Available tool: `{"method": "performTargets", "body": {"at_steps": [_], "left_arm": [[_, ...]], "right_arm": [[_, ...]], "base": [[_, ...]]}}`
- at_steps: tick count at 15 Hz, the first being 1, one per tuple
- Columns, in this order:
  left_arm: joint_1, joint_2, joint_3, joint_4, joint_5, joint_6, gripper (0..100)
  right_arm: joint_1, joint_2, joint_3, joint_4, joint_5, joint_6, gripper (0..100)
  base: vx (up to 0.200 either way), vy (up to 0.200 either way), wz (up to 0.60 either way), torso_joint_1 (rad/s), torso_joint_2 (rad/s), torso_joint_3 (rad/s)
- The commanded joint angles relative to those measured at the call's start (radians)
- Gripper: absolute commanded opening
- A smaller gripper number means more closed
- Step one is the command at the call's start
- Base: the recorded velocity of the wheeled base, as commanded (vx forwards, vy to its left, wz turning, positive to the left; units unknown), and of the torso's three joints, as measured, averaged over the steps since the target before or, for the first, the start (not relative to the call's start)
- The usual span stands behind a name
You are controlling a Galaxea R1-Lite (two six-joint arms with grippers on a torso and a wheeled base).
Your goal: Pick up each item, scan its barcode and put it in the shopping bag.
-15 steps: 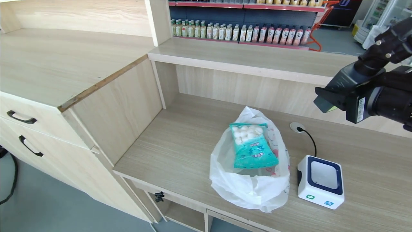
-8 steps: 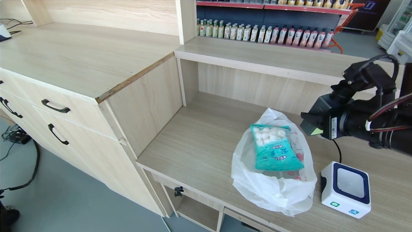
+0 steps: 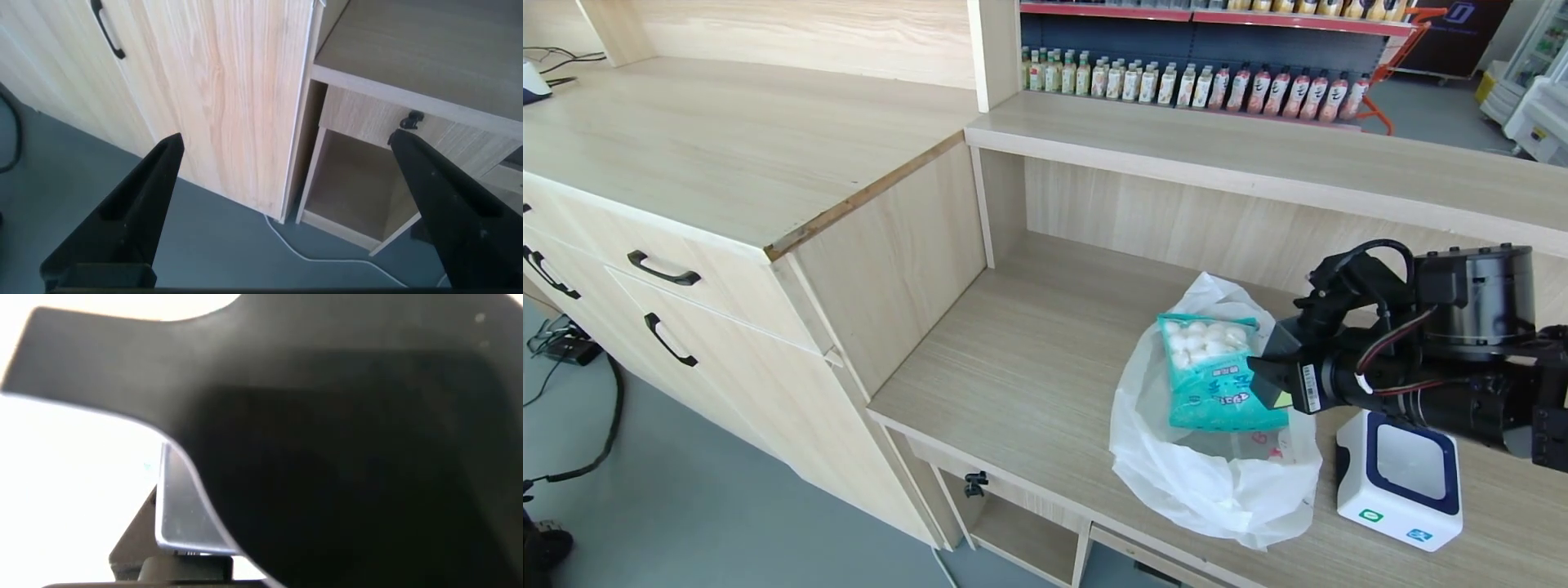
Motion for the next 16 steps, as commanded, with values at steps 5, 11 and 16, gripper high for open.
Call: {"method": "performTargets", "body": {"at_steps": [5,11,16], "left_arm": [[0.0,0.002,0.0,0.0,0.001,0.0,100],[0.0,0.002,0.0,0.0,0.001,0.0,100],[0.0,0.0,0.0,0.0,0.001,0.0,100]], "right_arm": [[0.043,0.015,0.024,-0.022,0.018,0.019,0],[0.076,0.017,0.082,-0.051,0.061,0.024,0],[0.073,0.029,0.078,-0.057,0.061,0.025,0]], "base": [[0.0,0.0,0.0,0.0,0.0,0.0],[0.0,0.0,0.0,0.0,0.0,0.0],[0.0,0.0,0.0,0.0,0.0,0.0]]}}
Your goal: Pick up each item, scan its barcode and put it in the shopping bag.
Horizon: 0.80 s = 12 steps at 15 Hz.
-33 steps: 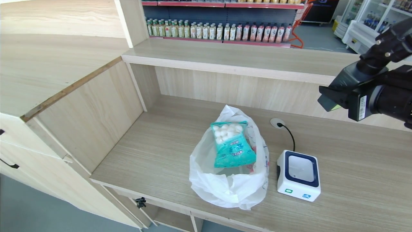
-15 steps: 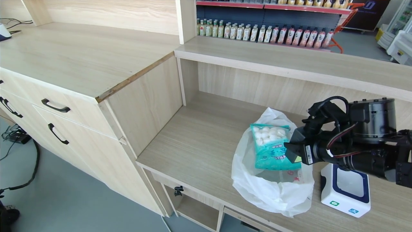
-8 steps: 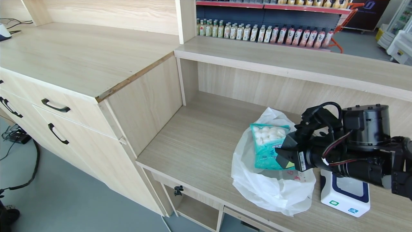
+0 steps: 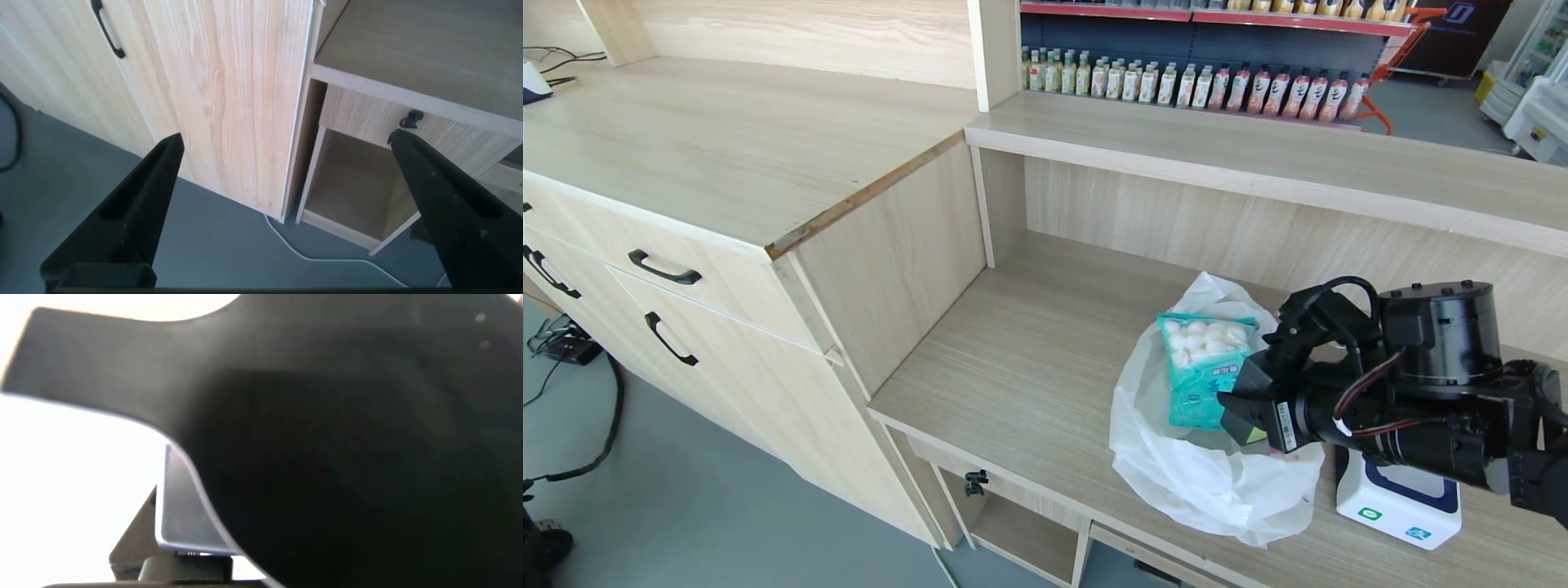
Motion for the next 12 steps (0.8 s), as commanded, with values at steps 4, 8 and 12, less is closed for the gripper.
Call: {"method": "performTargets", "body": {"at_steps": [4,8,12], "left_arm": [[0.0,0.002,0.0,0.0,0.001,0.0,100],[0.0,0.002,0.0,0.0,0.001,0.0,100],[-0.001,0.0,0.0,0.0,0.001,0.0,100]], "right_arm": [[0.002,0.007,0.002,0.001,0.002,0.0,0],[0.005,0.006,-0.001,0.004,0.002,-0.001,100],[0.022,-0.025,-0.038,0.004,0.0,-0.026,100]], "base": [[0.0,0.0,0.0,0.0,0.0,0.0],[0.0,0.0,0.0,0.0,0.0,0.0],[0.0,0.0,0.0,0.0,0.0,0.0]]}}
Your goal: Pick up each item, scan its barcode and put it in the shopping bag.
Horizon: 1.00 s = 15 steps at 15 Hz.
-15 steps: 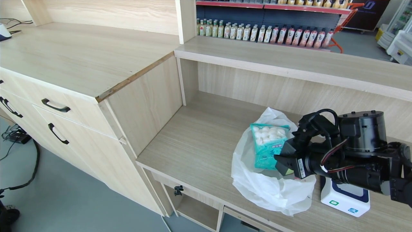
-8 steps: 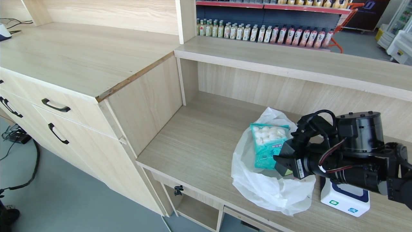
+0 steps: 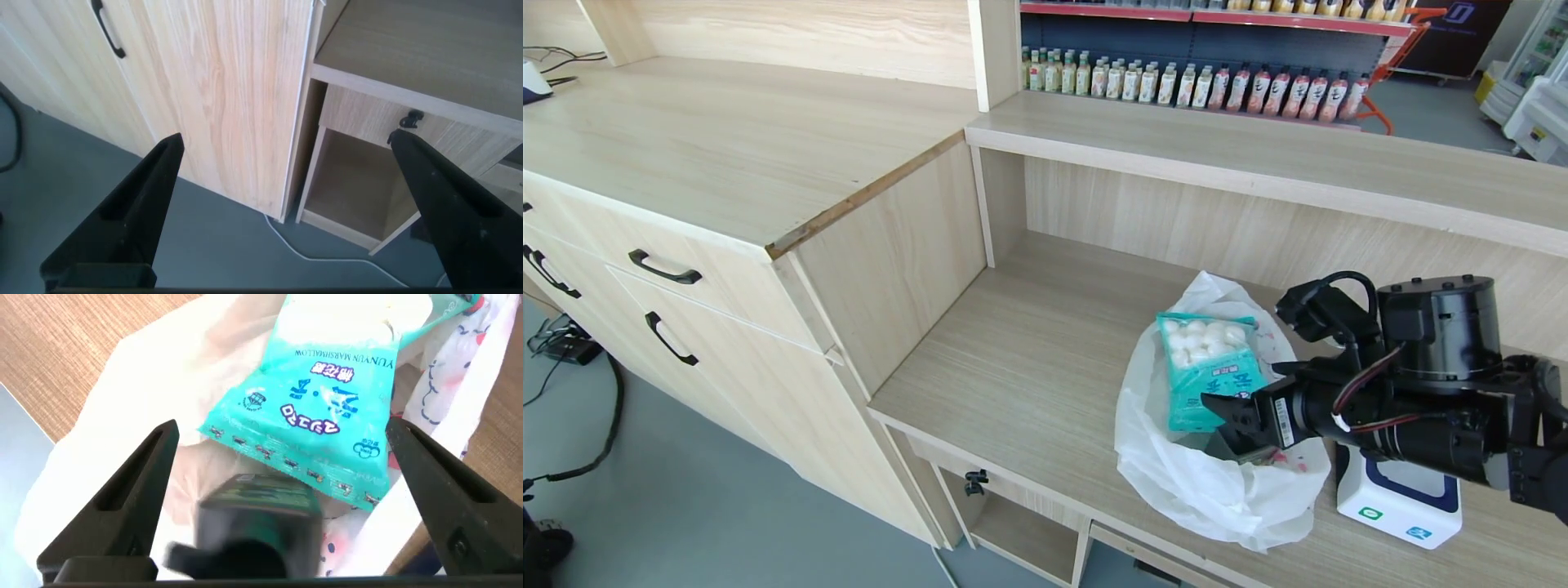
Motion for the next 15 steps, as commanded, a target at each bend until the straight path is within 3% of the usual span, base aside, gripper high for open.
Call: {"method": "performTargets", "body": {"at_steps": [1,4,9,15], "left_arm": [[0.0,0.0,0.0,0.0,0.001,0.0,100],[0.0,0.002,0.0,0.0,0.001,0.0,100],[0.0,0.002,0.0,0.0,0.001,0.0,100],[0.0,0.0,0.0,0.0,0.001,0.0,100]], "right_arm": [[0.012,-0.033,-0.017,0.0,-0.004,-0.024,100],[-0.02,-0.111,-0.01,-0.013,-0.01,-0.216,100],[-0.022,-0.217,-0.087,-0.075,-0.001,-0.311,100],[-0.084,-0.243,-0.193,-0.075,0.042,-0.325,100]], "base": [[0.0,0.0,0.0,0.0,0.0,0.0],[0.0,0.0,0.0,0.0,0.0,0.0],[0.0,0.0,0.0,0.0,0.0,0.0],[0.0,0.0,-0.6,0.004,0.0,0.003]]}}
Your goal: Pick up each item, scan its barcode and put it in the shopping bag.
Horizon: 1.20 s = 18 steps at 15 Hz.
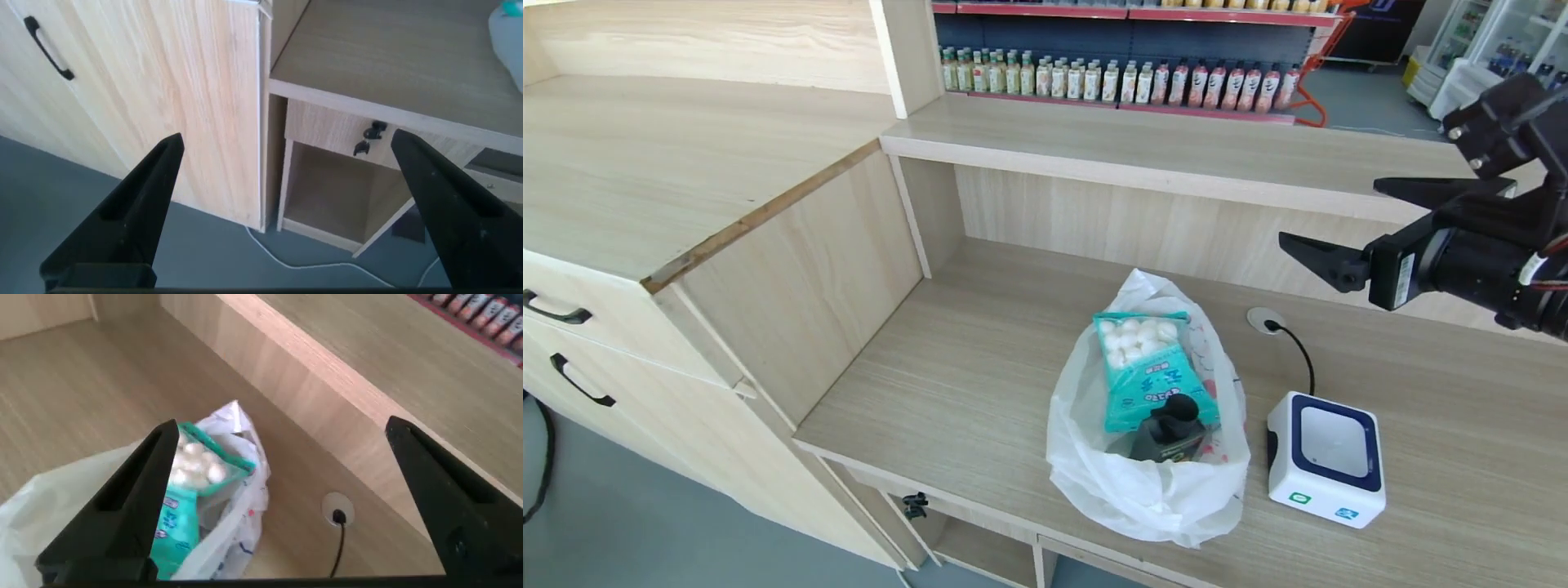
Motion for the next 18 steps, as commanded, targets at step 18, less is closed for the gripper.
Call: {"method": "performTargets", "body": {"at_steps": [18], "left_arm": [[0.0,0.0,0.0,0.0,0.0,0.0,100]], "right_arm": [[-0.561,-0.961,0.86,0.18,0.006,0.166,100]], "base": [[0.0,0.0,-0.17,0.0,0.0,0.0]]}}
